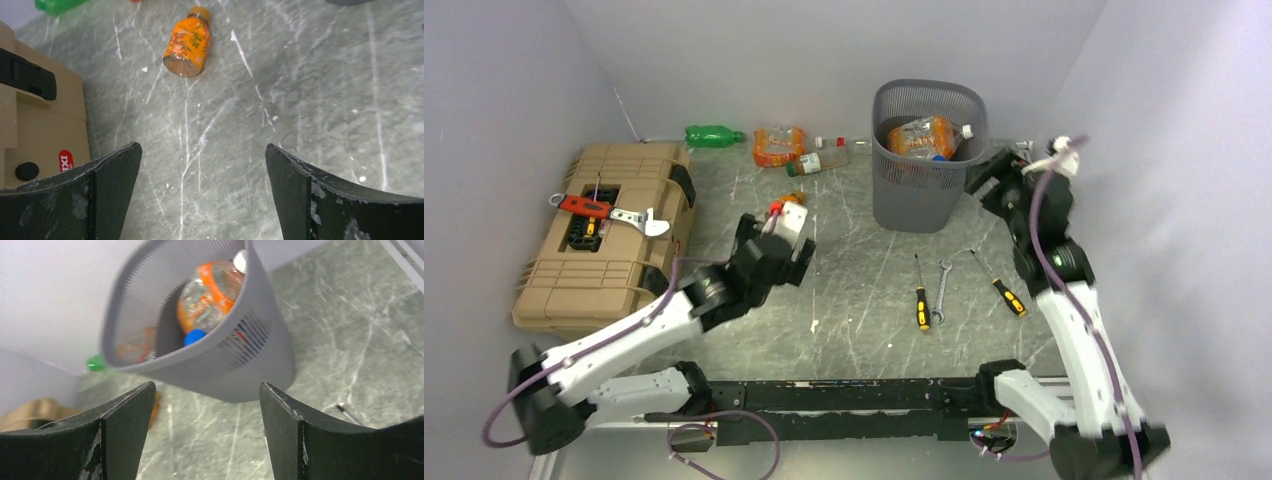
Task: Put the plastic bottles in the bin
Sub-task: Place the plastic bottle in the trash bin, then pick up the plastic bottle at the center of the board.
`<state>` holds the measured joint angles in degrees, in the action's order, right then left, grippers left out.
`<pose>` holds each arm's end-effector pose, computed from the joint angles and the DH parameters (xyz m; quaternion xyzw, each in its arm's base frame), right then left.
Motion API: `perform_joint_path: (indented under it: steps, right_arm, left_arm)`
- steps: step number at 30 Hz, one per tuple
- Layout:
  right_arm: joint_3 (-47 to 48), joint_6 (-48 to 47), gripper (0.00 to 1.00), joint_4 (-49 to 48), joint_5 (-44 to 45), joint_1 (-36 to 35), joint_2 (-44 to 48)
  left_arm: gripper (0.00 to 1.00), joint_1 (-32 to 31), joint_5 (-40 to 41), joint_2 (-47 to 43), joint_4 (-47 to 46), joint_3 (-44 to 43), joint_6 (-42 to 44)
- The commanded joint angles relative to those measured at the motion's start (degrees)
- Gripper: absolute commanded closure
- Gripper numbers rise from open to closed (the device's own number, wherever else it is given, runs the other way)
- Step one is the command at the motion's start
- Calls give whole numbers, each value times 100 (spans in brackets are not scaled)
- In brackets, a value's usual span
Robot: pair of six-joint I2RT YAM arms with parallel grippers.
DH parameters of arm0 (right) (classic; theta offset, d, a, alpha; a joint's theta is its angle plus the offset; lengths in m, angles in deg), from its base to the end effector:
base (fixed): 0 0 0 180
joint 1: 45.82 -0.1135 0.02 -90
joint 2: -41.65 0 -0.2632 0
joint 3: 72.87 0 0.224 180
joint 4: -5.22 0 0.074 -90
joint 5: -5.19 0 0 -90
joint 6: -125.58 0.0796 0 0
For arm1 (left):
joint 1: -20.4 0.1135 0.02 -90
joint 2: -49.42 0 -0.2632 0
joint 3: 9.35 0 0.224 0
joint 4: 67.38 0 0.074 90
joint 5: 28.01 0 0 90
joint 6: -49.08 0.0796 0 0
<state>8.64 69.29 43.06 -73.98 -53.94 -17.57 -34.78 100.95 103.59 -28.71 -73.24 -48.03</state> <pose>0.2389 0.0190 0.3838 0.2312 0.7604 0.1448 0.5894 0.1585 -0.1402 0.2989 0.1761 0.8107 -0.0018 0.5584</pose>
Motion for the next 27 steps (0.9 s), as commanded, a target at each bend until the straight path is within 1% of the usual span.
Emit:
perform_joint_path:
  steps: [1, 3, 5, 8, 10, 12, 16, 18, 20, 22, 25, 27]
  right_arm:
    - [-834, 426, 20, -682, -591, -23, 1551]
    - [-1326, 470, 20, -650, -814, -27, 2087]
    - [-1755, 496, 20, -612, -1044, -23, 2631]
    - [-2181, 542, 20, -403, -1559, -24, 3110]
    - [-2334, 554, 20, -205, -1716, -101, 3320]
    - [-2422, 608, 20, -29, -1716, -323, 3490]
    - [-2478, 705, 20, 293, -1838, -490, 3882]
    - [-2489, 698, 21, 411, -1852, -584, 3997]
    - [-2532, 697, 21, 459, -1871, -634, 4048]
    - [-2613, 750, 21, 396, -1952, -682, 4071]
    - [-2694, 832, 21, 273, -2059, -723, 4061]
    - [-2689, 818, 21, 242, -2065, -751, 4063]
  left_arm:
    - [1, 966, -1035, 1133, 532, -973, -735]
    - [1, 1445, -1513, 1636, 463, -1242, -636]
    - [1, 1980, -2166, 2275, 412, -1681, -329]
    - [1, 2464, -2802, 3252, 924, -2665, 265]
    - [0, 2667, -3088, 3881, 1331, -3377, 604]
    - [1, 2792, -3145, 4461, 1624, -3958, 1093]
    - [1, 2973, -3417, 5402, 1978, -4809, 1673]
    - [0, 3041, -3412, 5719, 2122, -5032, 1867]
    - [1, 3151, -3428, 5919, 2066, -5123, 1920]
    - [1, 3256, -3514, 6108, 1840, -5103, 2008]
    - [1, 3302, -3618, 6475, 2022, -5394, 2064]
    - [1, 3324, -3675, 6599, 1986, -5430, 2065]
